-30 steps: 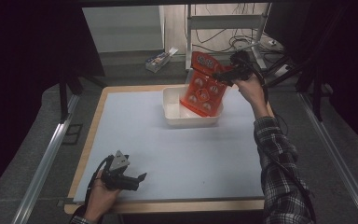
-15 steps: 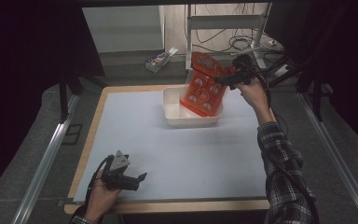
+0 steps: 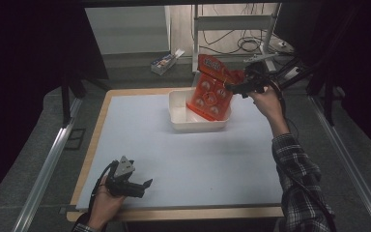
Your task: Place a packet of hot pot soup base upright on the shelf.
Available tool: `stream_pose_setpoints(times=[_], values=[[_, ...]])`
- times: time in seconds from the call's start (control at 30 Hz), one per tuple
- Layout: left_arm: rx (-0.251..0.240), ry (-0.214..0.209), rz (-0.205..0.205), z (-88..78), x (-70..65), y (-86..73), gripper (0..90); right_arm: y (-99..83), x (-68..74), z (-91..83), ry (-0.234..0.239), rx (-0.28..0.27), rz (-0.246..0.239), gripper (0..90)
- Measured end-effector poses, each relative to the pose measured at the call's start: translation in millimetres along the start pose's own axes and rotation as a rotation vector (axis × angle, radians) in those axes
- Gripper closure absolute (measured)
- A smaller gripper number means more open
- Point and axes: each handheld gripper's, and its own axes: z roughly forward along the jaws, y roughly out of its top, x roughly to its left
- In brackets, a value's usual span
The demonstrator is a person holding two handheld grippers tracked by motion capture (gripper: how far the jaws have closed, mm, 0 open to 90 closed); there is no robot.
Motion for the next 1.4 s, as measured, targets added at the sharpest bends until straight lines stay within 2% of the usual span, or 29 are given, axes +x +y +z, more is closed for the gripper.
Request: stream_pose_setpoints(times=[0.37, 0.6, 1.4], values=[[0.003, 0.001, 0.005, 0.9, -1.1, 0.3, 3.5, -8.0, 5.6, -13.8, 0.014, -0.01, -0.013, 0.0], [0.006, 0.0, 0.005, 1.1, -1.5, 0.4, 3.5, -16.9, 15.0, -21.7, 0.042, -0.02, -0.014, 0.0], [0.013, -0.005, 0.01, 2.0, -2.0, 0.3, 3.5, -53.6, 47.4, -28.8, 0.099, -0.019, -0.028, 0.0]])
